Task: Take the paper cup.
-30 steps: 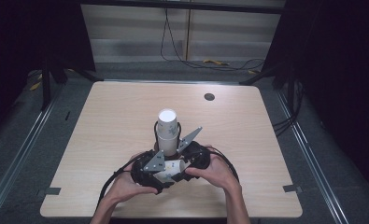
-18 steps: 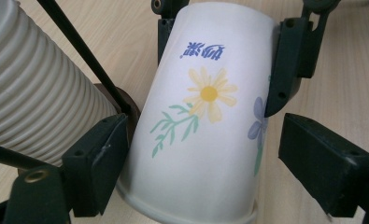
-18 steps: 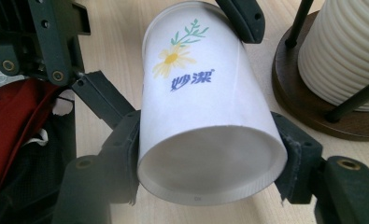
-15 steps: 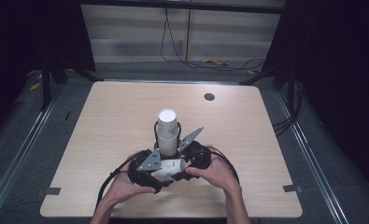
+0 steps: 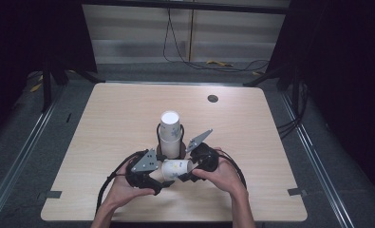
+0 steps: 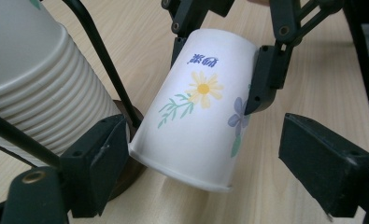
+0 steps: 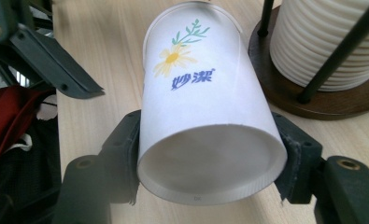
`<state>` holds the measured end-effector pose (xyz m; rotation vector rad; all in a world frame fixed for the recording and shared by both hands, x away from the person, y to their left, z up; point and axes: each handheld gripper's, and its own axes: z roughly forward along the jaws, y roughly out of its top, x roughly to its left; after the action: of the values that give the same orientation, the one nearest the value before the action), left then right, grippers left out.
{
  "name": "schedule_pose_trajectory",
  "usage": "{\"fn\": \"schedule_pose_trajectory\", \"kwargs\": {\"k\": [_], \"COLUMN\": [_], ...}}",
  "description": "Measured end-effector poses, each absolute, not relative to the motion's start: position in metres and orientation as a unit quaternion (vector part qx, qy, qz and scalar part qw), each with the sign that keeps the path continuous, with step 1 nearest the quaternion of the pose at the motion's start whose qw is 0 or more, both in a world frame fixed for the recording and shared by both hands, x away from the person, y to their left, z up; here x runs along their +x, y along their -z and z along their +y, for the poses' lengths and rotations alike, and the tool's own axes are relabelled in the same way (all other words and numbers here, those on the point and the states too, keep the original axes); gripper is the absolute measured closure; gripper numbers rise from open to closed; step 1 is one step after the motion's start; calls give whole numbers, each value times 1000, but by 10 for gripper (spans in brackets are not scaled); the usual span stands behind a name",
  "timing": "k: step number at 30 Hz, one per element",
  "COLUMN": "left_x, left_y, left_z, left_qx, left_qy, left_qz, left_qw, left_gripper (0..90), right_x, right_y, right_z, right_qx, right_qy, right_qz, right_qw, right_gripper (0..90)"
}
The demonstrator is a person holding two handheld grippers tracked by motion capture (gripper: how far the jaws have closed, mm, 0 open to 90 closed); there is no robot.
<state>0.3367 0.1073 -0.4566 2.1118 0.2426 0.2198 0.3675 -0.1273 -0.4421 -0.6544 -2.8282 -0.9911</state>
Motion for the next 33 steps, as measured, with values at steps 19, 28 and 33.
{"fn": "schedule_pose_trajectory", "kwargs": {"k": [19,28,33], "left_x": [338,339,340], "left_y": [459,462,463], "left_z": [130,131,132], "left_qx": [824,819,813], "left_qy": [-77,-72,-64], "left_qz": [146,150,152], "left_qw": [542,549,558], "left_gripper": [159,158,158], "right_x": [360,358,356], "right_y": [448,446,449], "right_z": [-144,-145,-148], "right_qx": [-223,-212,-209], "right_qy": [382,407,432], "right_qz": [-896,-888,-877], "right_qw": [25,18,23], "right_gripper": [358,357,357]}}
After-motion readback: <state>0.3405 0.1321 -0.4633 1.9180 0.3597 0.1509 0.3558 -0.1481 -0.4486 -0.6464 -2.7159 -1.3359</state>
